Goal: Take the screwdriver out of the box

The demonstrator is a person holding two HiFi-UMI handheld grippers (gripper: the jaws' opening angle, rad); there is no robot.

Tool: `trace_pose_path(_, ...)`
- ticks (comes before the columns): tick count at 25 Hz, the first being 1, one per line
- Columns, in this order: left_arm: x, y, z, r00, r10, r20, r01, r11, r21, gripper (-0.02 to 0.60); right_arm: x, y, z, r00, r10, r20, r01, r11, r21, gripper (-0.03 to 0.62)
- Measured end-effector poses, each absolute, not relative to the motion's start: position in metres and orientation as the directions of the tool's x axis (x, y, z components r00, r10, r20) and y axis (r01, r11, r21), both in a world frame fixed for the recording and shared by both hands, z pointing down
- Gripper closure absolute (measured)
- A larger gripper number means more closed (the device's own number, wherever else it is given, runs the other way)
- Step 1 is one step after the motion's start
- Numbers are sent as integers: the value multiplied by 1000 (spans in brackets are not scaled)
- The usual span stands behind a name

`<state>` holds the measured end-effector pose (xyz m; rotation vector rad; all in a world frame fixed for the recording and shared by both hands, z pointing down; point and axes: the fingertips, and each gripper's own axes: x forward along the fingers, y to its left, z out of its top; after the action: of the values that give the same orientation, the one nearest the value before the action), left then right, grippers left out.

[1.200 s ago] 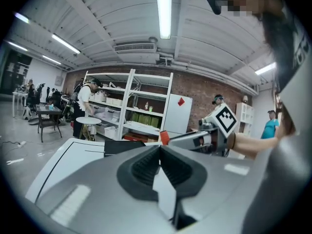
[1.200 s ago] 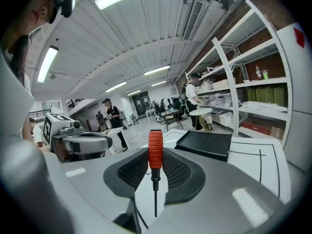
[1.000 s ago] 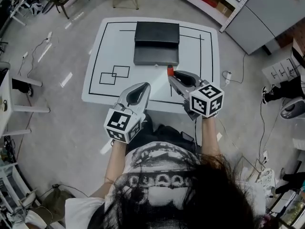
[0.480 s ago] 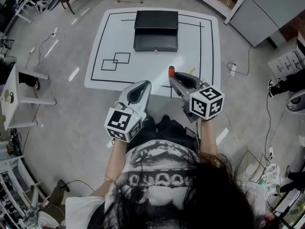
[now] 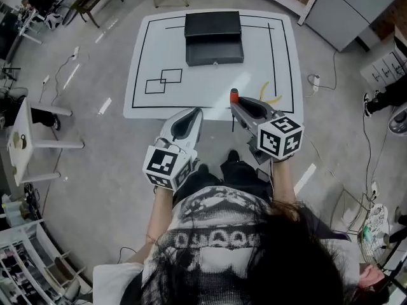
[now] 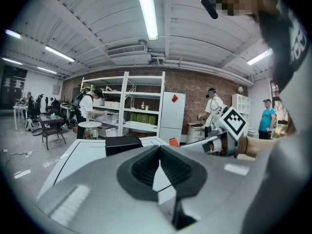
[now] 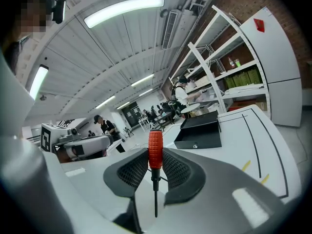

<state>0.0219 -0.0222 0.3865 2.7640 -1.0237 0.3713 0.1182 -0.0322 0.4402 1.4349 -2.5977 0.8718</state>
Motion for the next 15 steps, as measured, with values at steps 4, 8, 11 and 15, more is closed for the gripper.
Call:
trace_pose_path(4,-4,-11,385,748,-596,292,-638,-767,68,581,94,-21,438,-537,-784,313,-809,374,-453,494)
trace_pose_path(8,-35,3,387,766,-572,293,-617,-782,86,581,65,-2,436,-502,-804,319,-825,333,-456,494)
trace_pose_path(11,-54,16,386,783,-552,288,-598,-795,100,581,46,13,436,-476,-815,330,-837,305,-454,494)
trace_pose_path(15,-76,33,391,805,-520,285,-567,-816,112,581,24,30,437,-445,-831,335,-848,270,-457,494)
